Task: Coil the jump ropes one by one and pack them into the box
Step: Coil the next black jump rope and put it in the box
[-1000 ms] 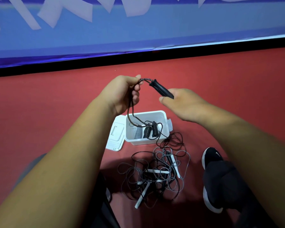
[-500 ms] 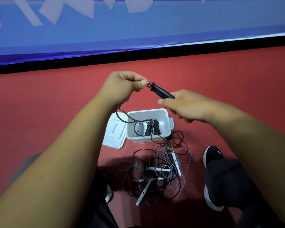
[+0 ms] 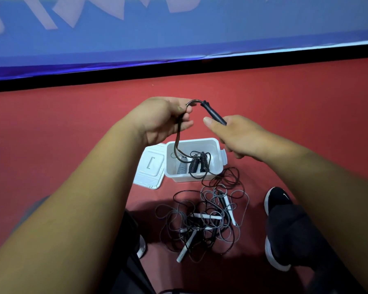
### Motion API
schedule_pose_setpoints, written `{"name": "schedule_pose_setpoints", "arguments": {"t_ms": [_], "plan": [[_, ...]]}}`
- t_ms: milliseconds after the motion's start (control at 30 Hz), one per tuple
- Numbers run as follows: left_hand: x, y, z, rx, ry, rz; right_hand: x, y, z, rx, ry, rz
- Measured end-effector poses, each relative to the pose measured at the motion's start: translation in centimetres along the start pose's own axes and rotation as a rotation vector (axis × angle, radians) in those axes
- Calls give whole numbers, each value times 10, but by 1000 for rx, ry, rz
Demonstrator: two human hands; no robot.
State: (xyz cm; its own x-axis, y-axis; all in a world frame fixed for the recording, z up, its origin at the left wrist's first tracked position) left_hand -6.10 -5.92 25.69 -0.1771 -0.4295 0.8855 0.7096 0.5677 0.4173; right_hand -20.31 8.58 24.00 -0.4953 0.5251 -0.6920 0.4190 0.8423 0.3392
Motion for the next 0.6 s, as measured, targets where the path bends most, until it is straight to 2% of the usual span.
{"name": "schedule_pose_setpoints", "arguments": {"t_ms": [133,200,333,500,600], "plan": [[-6,6,1,-73,-200,-91,0,1,0,12,-1,0],[-5,10,2,-93,-220,-106,-1,3,2,5,-43,-11],[-1,12,10,-102,-54,-4,-2,1,5,7,-190,-22],[-3,11,26,-88,161,100,-3,-3,18,-51,-575,-13],[-4,8,27,-65,200,128,-4,-3,21,-65,-630,-97]]}}
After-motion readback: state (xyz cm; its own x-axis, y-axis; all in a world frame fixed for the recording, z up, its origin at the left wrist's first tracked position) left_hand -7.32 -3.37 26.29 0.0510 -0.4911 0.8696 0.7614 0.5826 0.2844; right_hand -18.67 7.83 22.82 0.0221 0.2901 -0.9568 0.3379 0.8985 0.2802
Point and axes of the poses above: each hand's wrist, its own y-axis away from the middle knuckle, its own z-axis out of the palm, x = y × z, the point moved 4 cm from there along -y, towards the middle knuckle, and after that the axes turned 2 degrees about y, right-handed, at the moved point
